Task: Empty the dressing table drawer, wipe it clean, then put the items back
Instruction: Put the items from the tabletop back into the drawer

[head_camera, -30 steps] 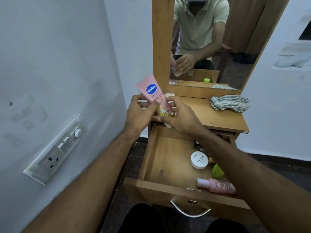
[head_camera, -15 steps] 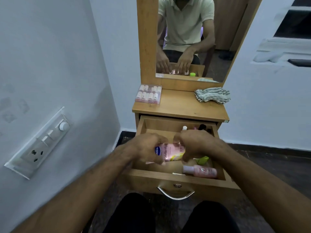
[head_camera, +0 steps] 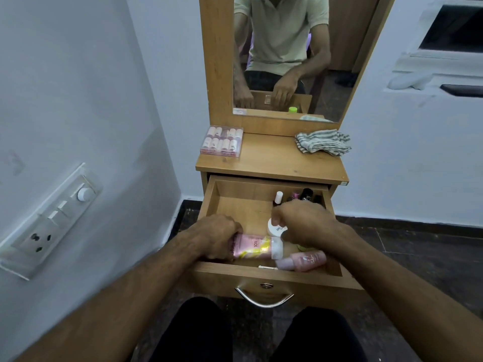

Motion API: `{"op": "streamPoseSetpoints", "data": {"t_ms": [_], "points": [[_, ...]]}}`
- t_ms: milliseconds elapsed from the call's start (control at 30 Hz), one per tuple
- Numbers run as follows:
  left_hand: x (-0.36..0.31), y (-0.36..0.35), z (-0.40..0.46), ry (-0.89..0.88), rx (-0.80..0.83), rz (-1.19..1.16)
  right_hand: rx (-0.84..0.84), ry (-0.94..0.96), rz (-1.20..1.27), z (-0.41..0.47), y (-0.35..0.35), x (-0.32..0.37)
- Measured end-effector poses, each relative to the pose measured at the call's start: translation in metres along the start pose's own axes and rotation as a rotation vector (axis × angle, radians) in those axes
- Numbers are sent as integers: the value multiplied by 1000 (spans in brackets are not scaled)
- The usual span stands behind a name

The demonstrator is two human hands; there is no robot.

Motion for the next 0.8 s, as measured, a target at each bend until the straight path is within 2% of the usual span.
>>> {"op": "streamPoseSetpoints", "data": {"t_ms": [233,633,800], "points": [[3,-4,2,31,20,-33,95,-13,-204,-17,-24,-7],[8,-8,4,76,70,-94,86,16,-170,-15,-49,-3],[9,-11,6,104,125,-144,135,26,-197,-18,-57,-5]]}}
Point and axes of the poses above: each hand's wrist, its own z-axis towards the middle knuckle, its own y-axis out of the back of the hand, x = y × z, the point moved 9 cm from there along z, towards the middle knuckle, and after that the axes turned 5 degrees about -y, right-handed, at the moved point
